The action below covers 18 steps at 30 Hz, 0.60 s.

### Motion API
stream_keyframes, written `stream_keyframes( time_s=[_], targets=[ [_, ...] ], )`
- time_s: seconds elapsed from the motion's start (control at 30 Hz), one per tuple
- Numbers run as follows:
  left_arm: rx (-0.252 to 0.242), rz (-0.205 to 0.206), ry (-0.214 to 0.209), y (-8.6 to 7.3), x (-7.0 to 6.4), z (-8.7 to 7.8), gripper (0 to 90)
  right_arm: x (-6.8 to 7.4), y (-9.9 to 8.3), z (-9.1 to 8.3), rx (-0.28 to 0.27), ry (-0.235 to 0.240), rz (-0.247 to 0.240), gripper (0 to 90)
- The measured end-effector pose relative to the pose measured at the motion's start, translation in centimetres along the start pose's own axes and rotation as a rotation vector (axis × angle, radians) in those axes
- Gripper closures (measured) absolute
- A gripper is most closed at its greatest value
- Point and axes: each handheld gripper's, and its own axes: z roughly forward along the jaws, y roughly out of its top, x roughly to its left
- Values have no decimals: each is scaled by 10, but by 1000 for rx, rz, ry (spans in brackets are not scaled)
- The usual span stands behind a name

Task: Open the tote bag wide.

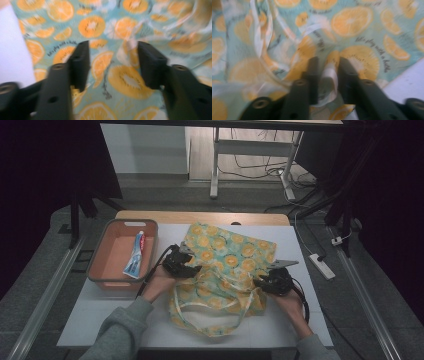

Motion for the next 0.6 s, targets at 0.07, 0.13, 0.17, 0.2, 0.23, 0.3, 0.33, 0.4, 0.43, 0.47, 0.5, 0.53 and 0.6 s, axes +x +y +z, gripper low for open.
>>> stream_keyframes(
  time_s=[0.07,0.13,0.17,0.2,0.23,0.3,0.33,0.4,0.43,0.47,0.5,0.53,0.6],
  targets=[
    [-47,8,3,1,-2,-18,354,3,4,-12,-64,10,3,534],
    [-70,16,-15,2,-5,-35,339,6,7,-19,-88,7,-6,497],
    [-81,24,-25,3,-7,-43,328,9,10,-25,-106,7,-22,460],
    [-86,31,-34,3,-9,-50,323,13,14,-31,-121,5,-40,442],
    [-91,39,-44,3,-11,-57,313,17,17,-36,-138,4,-57,431],
    [-97,48,-61,1,-17,-67,304,27,24,-45,-167,40,-90,418],
    [-96,58,-73,0,-20,-71,303,33,28,-47,-173,62,-107,415],
    [-85,91,-91,-4,-30,-77,303,45,34,-47,-169,104,-144,406],
    [-82,108,-103,-6,-35,-79,306,51,36,-45,-158,127,-157,400],
    [-75,122,-118,-8,-40,-79,314,57,38,-40,-145,145,-174,396],
    [-67,139,-131,-10,-46,-78,332,66,42,-28,-110,178,-204,393],
    [-57,156,-142,-11,-52,-76,332,66,42,-28,-110,178,-204,393],
    [-22,197,-174,-12,-64,-68,343,73,44,-14,-52,195,-237,387]
  ],
)
